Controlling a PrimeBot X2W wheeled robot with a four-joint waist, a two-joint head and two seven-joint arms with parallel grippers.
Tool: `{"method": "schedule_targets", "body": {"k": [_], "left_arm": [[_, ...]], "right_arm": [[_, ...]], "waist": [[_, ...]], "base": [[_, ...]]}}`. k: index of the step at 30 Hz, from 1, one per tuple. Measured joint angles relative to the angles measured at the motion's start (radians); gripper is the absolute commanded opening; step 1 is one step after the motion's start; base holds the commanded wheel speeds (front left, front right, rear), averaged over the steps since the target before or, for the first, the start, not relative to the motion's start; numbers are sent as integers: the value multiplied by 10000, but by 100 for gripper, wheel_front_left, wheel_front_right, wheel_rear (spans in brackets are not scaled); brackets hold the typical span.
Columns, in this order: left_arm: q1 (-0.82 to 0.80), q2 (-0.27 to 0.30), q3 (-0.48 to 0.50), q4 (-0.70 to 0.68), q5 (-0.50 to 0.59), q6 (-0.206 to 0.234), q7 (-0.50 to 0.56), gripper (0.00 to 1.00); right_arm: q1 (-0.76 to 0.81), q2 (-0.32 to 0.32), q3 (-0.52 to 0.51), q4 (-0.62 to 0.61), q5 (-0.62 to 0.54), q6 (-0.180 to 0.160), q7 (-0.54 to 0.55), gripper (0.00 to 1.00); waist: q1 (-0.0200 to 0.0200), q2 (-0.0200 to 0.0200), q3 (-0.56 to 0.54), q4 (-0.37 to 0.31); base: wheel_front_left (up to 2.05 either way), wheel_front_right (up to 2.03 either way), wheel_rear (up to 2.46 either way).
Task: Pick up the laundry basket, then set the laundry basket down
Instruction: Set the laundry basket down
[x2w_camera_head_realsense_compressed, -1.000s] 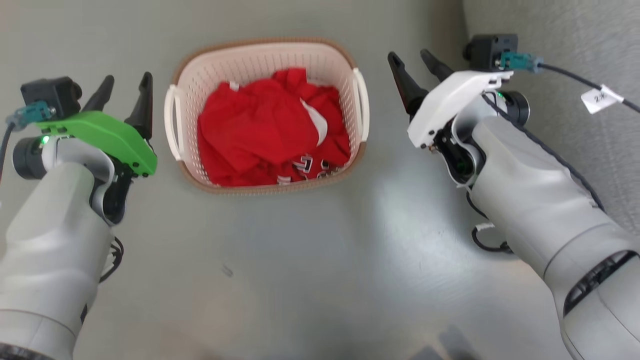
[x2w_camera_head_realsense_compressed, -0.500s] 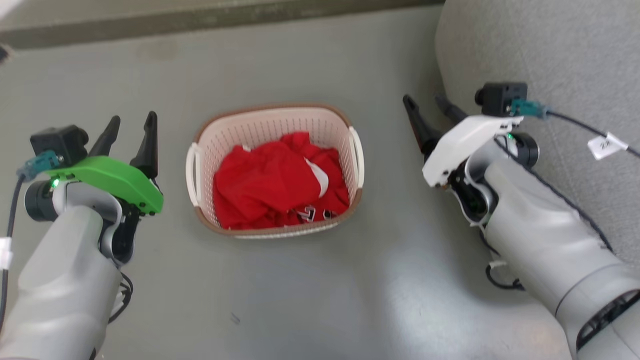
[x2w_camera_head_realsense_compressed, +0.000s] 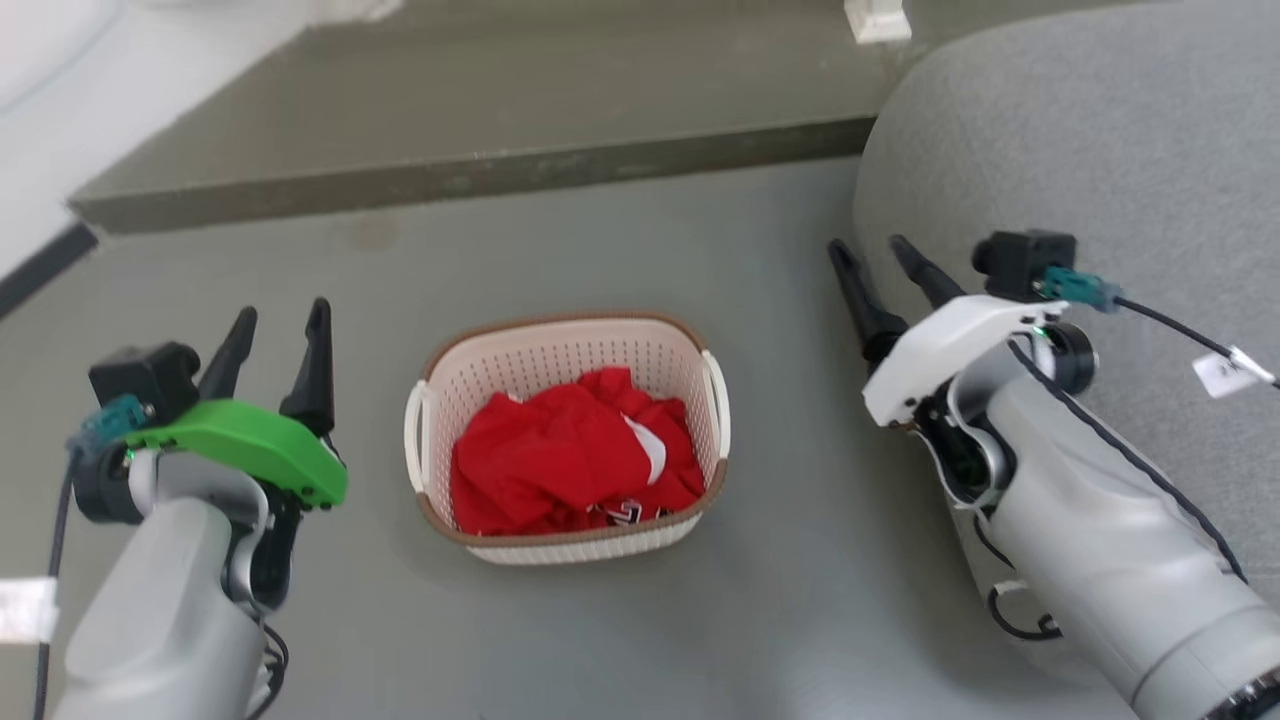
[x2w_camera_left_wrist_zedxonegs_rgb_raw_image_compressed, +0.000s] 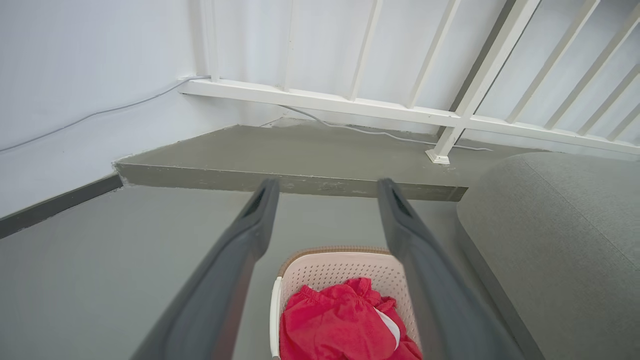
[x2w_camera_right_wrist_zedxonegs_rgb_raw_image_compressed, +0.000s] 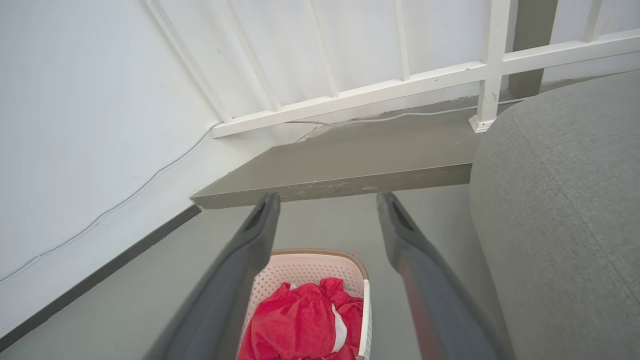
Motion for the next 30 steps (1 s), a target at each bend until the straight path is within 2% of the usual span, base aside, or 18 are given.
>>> {"method": "schedule_targets", "body": {"k": [3, 10, 14, 19, 30], "left_arm": [[390, -50, 182, -397, 205, 104, 0, 100], [1373, -144, 857, -1448, 708, 359, -29, 100], [1896, -230, 1147, -1839, 855, 439, -29, 100], [2375, -316, 1501, -2477, 1216, 477, -29, 100], [3516, -546, 1877, -3590, 2144, 531, -29, 100]], "right_arm": [[382, -115, -454, -405, -205, -282, 0, 100], [1403, -190, -1039, -1547, -855, -571, -17, 100], [1772, -211, -1352, -2201, -1193, -583, -21, 100], [2270, -245, -1724, -2872, -1597, -775, -42, 100], [3698, -305, -2115, -3599, -2270, -917, -42, 100]], "waist": [[0, 0, -301, 12], [0, 0, -817, 74], [0, 0, -916, 79], [0, 0, -1026, 58], [0, 0, -1148, 31]], "base": [[0, 0, 0], [0, 0, 0], [0, 0, 0], [0, 0, 0], [0, 0, 0]]}}
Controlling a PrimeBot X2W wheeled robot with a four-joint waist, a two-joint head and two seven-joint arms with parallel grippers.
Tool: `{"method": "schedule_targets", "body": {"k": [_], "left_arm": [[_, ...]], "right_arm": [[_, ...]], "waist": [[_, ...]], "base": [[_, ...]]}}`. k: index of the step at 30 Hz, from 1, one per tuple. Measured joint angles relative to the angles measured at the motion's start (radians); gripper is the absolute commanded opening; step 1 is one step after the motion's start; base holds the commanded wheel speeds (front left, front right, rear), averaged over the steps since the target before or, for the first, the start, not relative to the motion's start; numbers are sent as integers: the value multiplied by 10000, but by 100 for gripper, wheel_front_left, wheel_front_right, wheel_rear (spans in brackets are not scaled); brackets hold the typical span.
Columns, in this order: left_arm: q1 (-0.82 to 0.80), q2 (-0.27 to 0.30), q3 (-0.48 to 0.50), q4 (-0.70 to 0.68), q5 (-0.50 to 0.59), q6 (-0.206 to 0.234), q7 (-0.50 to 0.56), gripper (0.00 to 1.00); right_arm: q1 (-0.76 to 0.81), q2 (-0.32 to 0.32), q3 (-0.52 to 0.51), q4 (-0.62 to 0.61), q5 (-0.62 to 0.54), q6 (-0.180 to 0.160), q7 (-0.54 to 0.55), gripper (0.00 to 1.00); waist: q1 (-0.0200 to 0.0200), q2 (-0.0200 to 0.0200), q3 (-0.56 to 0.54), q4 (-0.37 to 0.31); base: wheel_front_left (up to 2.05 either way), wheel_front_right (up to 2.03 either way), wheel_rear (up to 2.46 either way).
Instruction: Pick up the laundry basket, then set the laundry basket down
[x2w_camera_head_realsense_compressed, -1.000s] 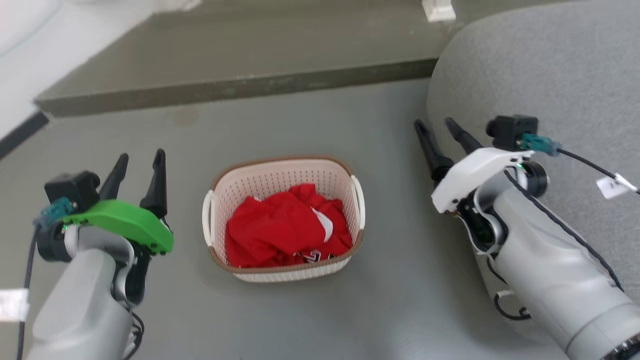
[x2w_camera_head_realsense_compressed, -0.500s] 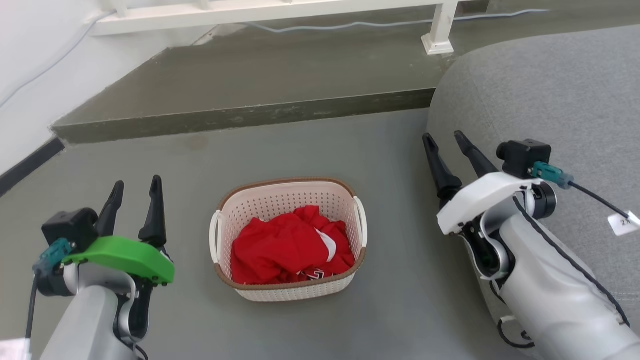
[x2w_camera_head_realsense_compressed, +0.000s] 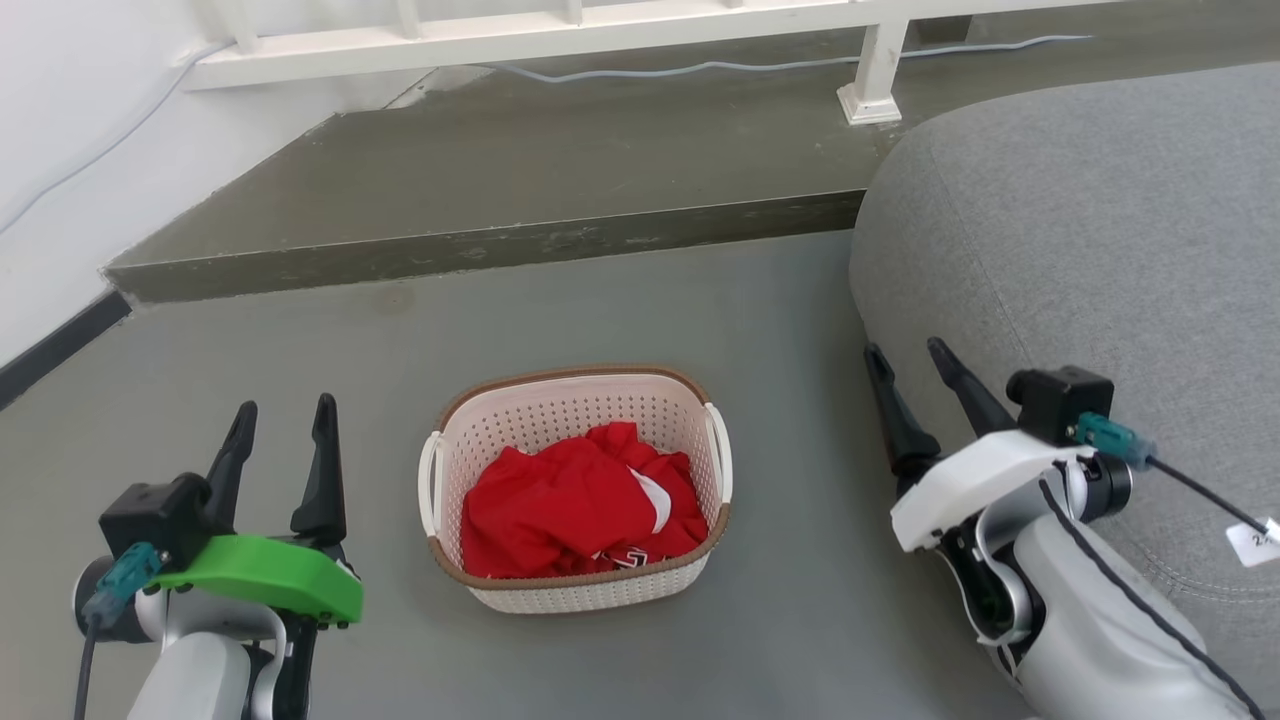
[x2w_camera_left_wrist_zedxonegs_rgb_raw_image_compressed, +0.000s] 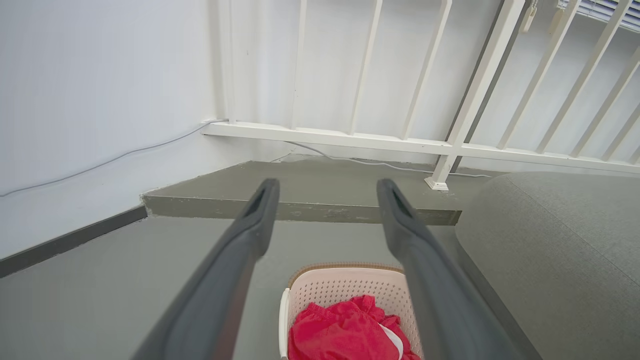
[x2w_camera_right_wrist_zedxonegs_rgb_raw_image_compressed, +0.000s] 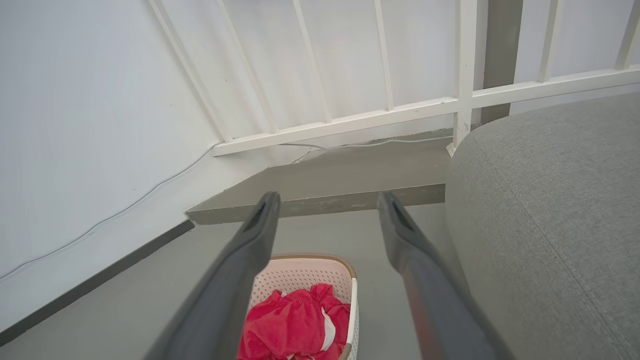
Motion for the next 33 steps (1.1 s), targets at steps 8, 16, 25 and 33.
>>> {"method": "schedule_targets", "body": {"k": [8, 16, 25, 33], "left_arm": [[395, -171, 267, -531, 374, 0, 0, 100], [714, -378, 451, -779, 529, -8, 0, 100], [895, -570, 593, -936, 805, -113, 0, 100], [981, -671, 742, -984, 970, -284, 0, 100]], "right_arm": [[350, -10, -113, -523, -466, 13, 0, 100], [629, -6, -203, -709, -746, 13, -2, 100], [854, 8, -366, -802, -966, 15, 0, 100], [918, 25, -522, -872, -1035, 59, 0, 100]], "waist": [[0, 0, 37, 22], [0, 0, 82, 68], [1, 0, 122, 94], [1, 0, 135, 101]], "base": [[0, 0, 0], [0, 0, 0], [0, 0, 0], [0, 0, 0]]}}
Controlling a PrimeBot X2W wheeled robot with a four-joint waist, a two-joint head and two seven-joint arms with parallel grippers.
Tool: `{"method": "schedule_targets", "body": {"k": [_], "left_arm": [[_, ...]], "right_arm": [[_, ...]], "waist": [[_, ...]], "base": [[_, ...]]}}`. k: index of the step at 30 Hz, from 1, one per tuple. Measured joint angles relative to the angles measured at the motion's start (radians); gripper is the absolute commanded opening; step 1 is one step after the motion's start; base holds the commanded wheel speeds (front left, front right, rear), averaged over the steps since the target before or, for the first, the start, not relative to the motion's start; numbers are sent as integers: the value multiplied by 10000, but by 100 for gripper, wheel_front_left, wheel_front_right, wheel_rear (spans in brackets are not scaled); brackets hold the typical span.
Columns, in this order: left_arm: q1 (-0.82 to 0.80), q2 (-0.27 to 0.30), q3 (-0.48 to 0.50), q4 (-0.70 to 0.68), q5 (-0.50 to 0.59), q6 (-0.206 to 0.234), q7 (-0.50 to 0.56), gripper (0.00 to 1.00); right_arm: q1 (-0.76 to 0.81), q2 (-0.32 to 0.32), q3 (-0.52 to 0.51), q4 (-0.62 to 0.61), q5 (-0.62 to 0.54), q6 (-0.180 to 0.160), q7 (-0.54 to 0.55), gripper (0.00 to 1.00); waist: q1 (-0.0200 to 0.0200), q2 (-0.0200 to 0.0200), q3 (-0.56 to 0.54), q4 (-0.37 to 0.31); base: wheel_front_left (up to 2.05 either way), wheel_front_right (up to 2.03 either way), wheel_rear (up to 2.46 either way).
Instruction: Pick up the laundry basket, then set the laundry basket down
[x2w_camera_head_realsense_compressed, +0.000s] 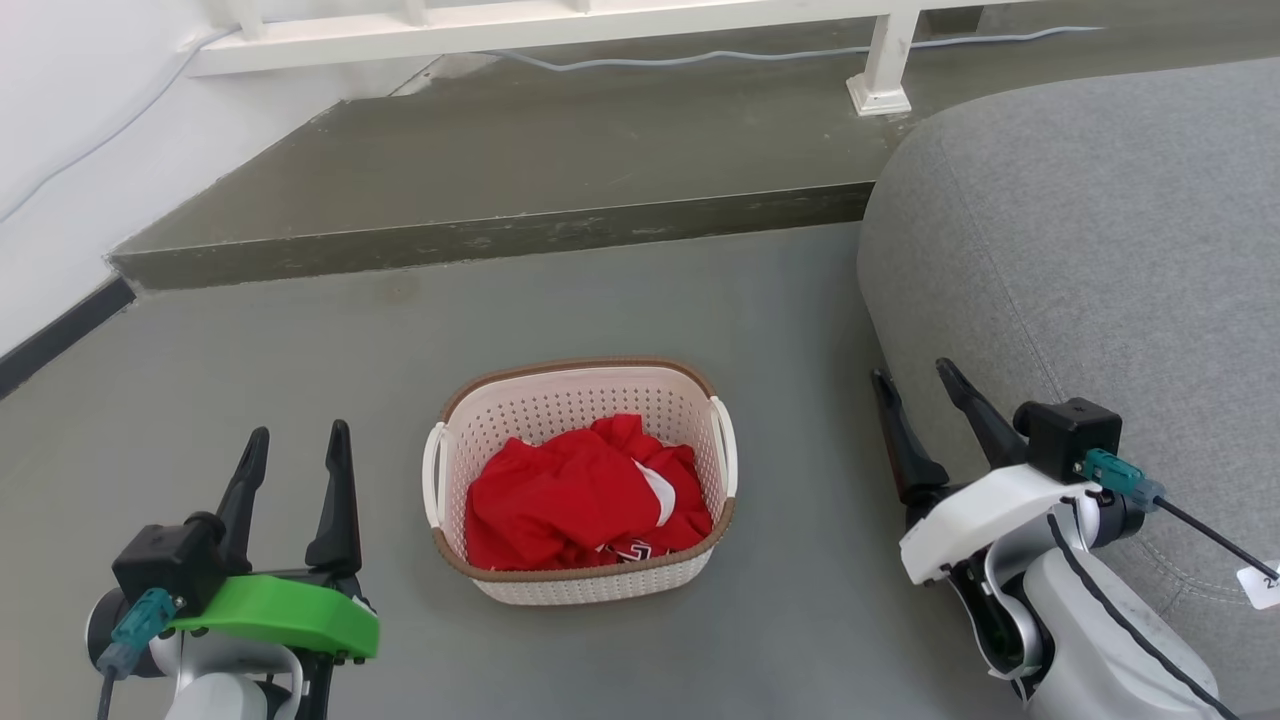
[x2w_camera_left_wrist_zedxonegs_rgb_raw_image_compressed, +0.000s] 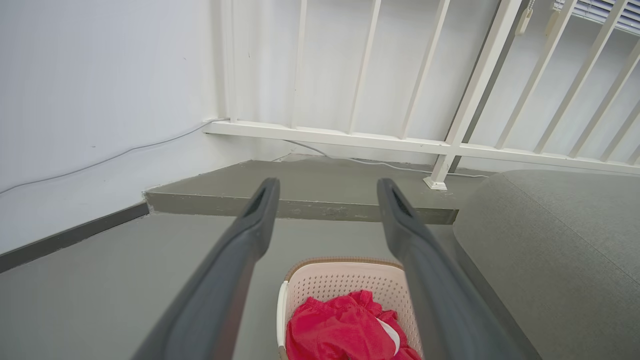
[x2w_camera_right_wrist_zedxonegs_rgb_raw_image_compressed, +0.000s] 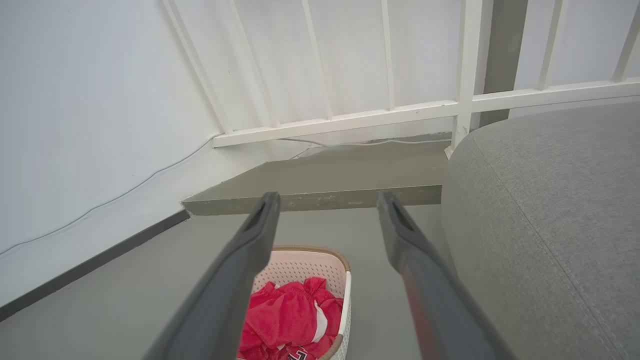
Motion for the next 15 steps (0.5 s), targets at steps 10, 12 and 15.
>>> {"method": "schedule_targets", "body": {"k": [10, 12, 15], "left_arm": [[100, -81, 128, -35, 107, -132, 0, 100], [138, -111, 148, -36, 148, -167, 0, 100], [168, -150, 169, -38, 165, -173, 0, 100]], "right_arm": [[204, 56, -96, -52, -148, 105, 0, 100], [204, 67, -123, -69, -155, 127, 0, 100], [204, 77, -150, -86, -161, 130, 0, 100]], "waist": [[0, 0, -31, 9], [0, 0, -27, 11], [0, 0, -19, 12]], "base": [[0, 0, 0], [0, 0, 0], [0, 0, 0]]}}
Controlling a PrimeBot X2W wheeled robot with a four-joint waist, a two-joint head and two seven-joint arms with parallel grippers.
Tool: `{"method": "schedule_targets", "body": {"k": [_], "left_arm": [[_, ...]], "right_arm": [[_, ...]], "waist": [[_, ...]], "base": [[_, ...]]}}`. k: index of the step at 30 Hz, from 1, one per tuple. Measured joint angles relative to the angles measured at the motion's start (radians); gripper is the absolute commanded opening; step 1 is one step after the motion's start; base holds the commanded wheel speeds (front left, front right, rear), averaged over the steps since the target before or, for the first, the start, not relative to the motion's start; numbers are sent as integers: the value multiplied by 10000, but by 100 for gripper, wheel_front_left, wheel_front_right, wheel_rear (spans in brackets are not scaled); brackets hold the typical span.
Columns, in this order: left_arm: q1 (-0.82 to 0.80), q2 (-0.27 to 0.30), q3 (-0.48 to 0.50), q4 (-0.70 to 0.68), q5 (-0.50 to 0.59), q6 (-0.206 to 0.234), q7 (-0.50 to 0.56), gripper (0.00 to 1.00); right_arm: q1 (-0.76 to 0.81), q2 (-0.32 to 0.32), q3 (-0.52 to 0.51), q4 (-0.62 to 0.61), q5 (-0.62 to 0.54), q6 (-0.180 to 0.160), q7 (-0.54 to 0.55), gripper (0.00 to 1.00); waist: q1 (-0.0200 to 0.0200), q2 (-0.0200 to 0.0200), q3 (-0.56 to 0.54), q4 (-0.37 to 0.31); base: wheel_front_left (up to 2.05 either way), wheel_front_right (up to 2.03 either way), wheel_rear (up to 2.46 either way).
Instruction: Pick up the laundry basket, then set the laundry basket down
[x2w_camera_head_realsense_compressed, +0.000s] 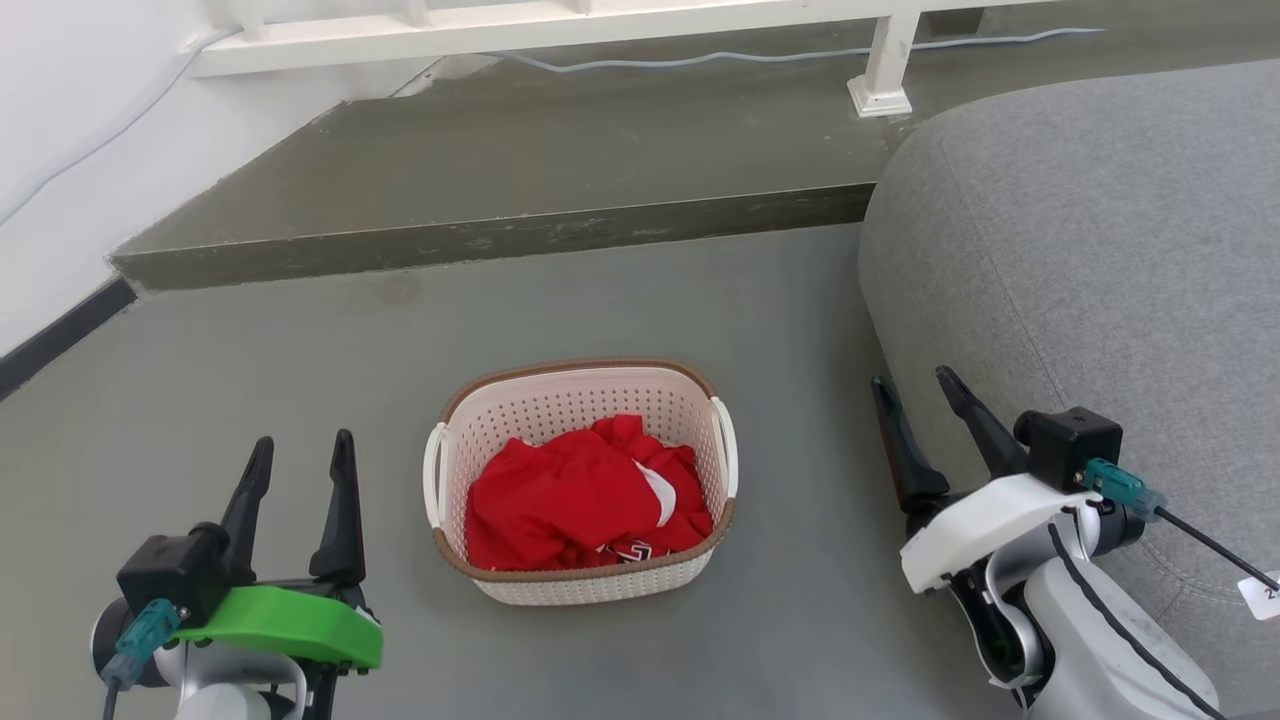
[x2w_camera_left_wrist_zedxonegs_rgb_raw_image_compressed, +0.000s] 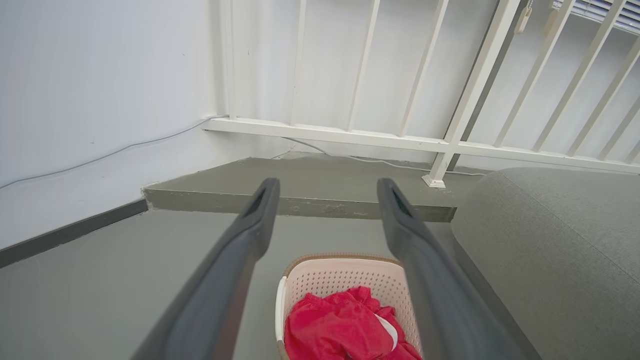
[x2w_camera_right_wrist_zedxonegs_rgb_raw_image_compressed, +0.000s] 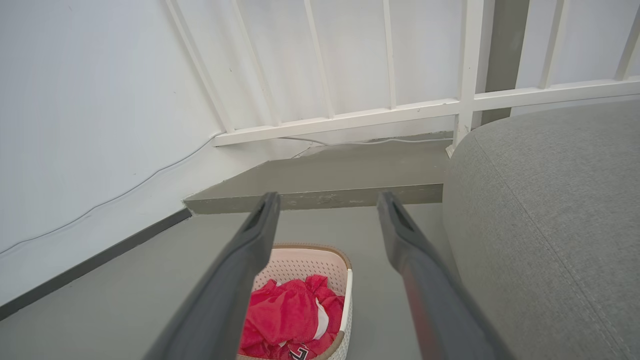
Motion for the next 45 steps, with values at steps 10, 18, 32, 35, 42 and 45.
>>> {"method": "schedule_targets", "body": {"k": [10, 18, 32, 35, 42, 45], "left_arm": [[36, -90, 151, -12, 12, -86, 0, 100], [36, -148, 255, -17, 150, -163, 0, 100], [213, -368, 234, 564, 148, -249, 86, 0], [212, -378, 265, 606, -171, -249, 153, 0], [211, -385, 451, 690, -1104, -251, 489, 0], [211, -389, 481, 700, -1634, -251, 589, 0]], "right_arm": [[12, 88, -100, -69, -105, 50, 0, 100], [103, 142, -174, -77, -247, 90, 0, 100], [681, 343, -221, 336, -272, 90, 33, 0], [682, 376, -345, 299, 29, 109, 63, 0], [687, 460, -679, 230, 988, 211, 255, 0], [691, 487, -828, 194, 1430, 265, 384, 0]], "waist": [[0, 0, 73, 4], [0, 0, 140, 29], [0, 0, 170, 41], [0, 0, 147, 42], [0, 0, 88, 45], [0, 0, 67, 49]], "base": [[0, 0, 0], [0, 0, 0], [0, 0, 0], [0, 0, 0], [0, 0, 0], [0, 0, 0]]}}
